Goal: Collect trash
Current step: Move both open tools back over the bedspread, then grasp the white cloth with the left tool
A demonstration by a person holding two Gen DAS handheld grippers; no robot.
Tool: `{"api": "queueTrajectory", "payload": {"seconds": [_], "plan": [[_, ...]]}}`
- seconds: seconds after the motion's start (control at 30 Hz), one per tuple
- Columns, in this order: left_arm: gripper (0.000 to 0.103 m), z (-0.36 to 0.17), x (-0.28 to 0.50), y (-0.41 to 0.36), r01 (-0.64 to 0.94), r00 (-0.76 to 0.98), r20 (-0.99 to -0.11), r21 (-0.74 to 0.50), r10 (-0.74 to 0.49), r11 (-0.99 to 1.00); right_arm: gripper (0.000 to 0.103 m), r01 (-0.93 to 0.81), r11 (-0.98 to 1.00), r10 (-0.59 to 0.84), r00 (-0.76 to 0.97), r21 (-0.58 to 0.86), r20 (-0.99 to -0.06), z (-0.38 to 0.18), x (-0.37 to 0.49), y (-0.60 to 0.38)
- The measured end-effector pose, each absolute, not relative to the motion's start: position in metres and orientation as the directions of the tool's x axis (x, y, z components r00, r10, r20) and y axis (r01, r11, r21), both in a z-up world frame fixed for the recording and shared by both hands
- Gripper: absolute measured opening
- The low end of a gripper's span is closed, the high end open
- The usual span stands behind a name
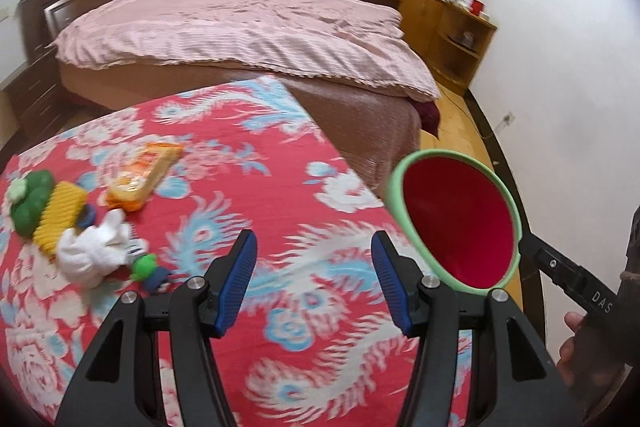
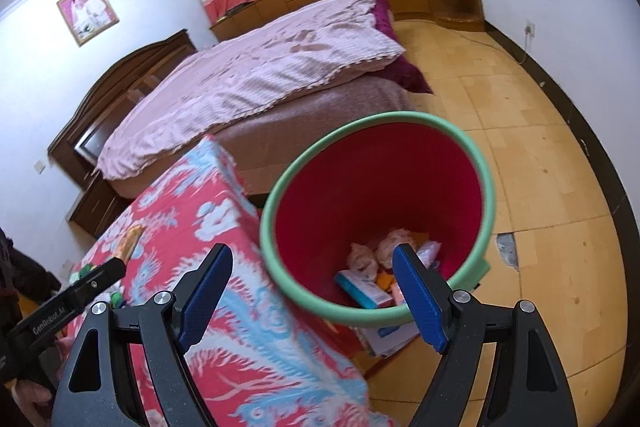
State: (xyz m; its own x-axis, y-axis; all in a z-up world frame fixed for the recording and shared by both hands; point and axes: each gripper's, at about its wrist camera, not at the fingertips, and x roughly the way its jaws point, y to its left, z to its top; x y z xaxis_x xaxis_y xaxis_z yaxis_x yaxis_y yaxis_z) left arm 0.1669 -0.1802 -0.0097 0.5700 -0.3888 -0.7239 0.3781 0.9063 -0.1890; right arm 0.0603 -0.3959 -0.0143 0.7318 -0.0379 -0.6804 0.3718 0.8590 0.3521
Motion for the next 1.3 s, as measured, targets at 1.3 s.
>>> {"api": "queueTrajectory", "payload": {"seconds": [1.3], "plan": [[0.059, -0.067, 0.215, -0.023, 0.04, 0.608, -0.773, -0.201, -0.183, 0.979, 0.083, 0.236, 0.932, 0.061, 0.647, 0.276, -0.76, -0.035, 0.111, -0.301]]}}
